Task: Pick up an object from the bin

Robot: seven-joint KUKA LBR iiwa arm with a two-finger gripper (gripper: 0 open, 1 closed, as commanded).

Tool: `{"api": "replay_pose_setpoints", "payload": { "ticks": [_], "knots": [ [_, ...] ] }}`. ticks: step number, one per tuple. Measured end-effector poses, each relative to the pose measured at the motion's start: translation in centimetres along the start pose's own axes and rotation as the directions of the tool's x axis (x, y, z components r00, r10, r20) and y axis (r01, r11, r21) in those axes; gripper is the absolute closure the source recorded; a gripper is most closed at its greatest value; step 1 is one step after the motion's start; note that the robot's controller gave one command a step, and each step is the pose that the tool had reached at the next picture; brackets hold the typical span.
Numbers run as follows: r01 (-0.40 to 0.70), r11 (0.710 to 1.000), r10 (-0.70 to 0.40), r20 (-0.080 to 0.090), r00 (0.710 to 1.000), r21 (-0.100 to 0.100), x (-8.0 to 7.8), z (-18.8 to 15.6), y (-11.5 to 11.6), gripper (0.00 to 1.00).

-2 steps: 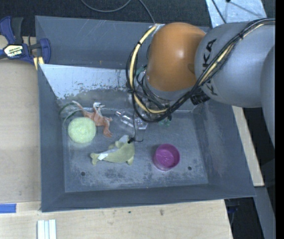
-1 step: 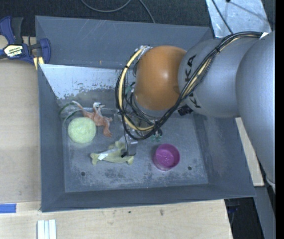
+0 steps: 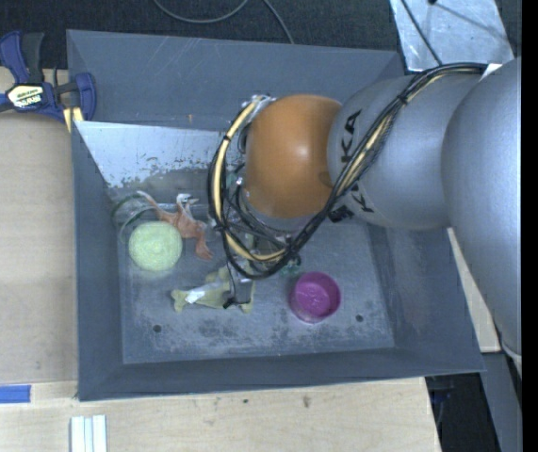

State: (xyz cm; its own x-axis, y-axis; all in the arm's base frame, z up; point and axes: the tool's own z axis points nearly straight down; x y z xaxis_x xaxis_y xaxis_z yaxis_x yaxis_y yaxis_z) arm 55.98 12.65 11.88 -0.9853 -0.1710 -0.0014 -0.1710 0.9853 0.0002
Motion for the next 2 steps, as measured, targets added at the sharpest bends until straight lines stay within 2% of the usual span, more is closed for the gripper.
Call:
{"api": "replay_pose_setpoints", "payload": {
  "ticks": [1, 2],
  "knots": [
    [0.049, 0.999, -0.049, 0.005, 0.999, 0.0, 0.0, -1.6, 0.4, 0.0],
    [0.047, 0.999, -0.047, 0.001, 0.999, -0.001, 0.1, 4.9, 0.7, 0.0]
  ]
}}
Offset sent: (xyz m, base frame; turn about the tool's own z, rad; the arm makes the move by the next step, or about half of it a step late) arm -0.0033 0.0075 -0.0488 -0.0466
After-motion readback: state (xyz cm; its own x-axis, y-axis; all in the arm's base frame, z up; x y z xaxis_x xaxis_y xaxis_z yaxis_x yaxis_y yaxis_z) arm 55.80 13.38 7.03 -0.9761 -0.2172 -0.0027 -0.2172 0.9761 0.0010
